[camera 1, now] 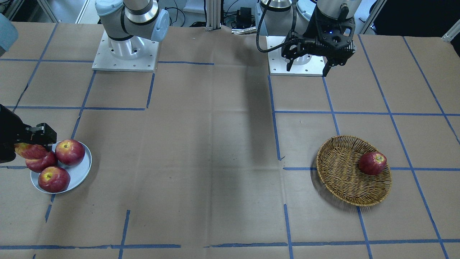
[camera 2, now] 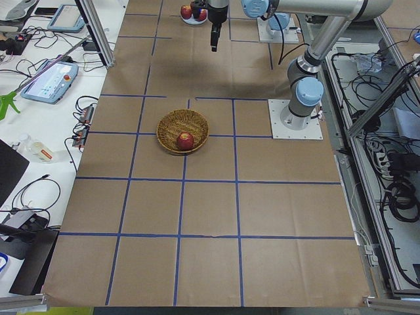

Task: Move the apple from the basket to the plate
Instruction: 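Lower the apple onto the plate apples and open the right gripper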

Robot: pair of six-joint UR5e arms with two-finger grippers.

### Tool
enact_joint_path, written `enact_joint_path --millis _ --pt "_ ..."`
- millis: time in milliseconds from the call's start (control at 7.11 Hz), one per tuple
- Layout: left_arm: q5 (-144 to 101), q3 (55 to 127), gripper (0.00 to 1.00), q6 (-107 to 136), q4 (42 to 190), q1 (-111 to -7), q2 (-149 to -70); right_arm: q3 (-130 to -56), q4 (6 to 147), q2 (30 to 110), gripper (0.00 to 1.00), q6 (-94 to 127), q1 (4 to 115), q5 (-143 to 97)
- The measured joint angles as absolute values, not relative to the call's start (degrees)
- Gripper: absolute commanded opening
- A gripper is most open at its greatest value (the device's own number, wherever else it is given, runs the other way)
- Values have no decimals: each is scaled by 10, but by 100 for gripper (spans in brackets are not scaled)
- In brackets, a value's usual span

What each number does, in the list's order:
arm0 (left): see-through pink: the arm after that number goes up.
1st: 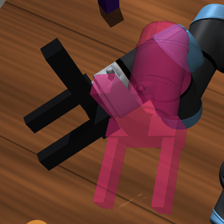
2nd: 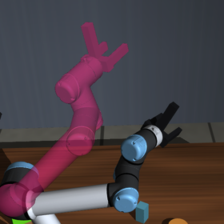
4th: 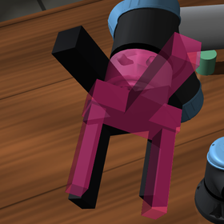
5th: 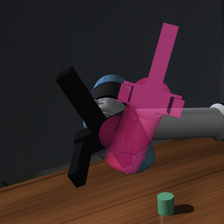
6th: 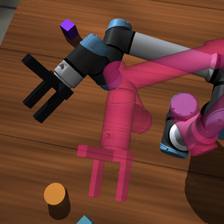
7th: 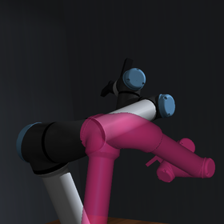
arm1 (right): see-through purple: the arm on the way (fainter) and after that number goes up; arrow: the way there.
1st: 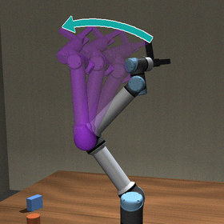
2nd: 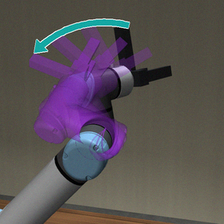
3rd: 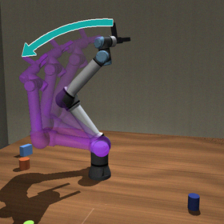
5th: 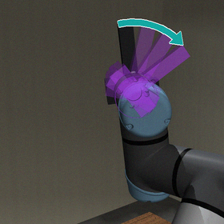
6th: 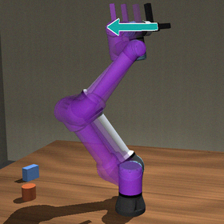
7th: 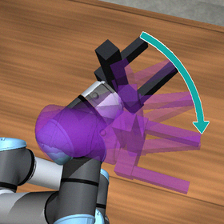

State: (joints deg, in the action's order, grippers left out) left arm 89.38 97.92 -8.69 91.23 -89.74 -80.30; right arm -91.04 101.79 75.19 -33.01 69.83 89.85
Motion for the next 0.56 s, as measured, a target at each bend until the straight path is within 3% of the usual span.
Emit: enact_joint_path --millis 563 --pt "895 978 99 -87 912 -897 -803 -1025 1158 745 55 -395 645 888"
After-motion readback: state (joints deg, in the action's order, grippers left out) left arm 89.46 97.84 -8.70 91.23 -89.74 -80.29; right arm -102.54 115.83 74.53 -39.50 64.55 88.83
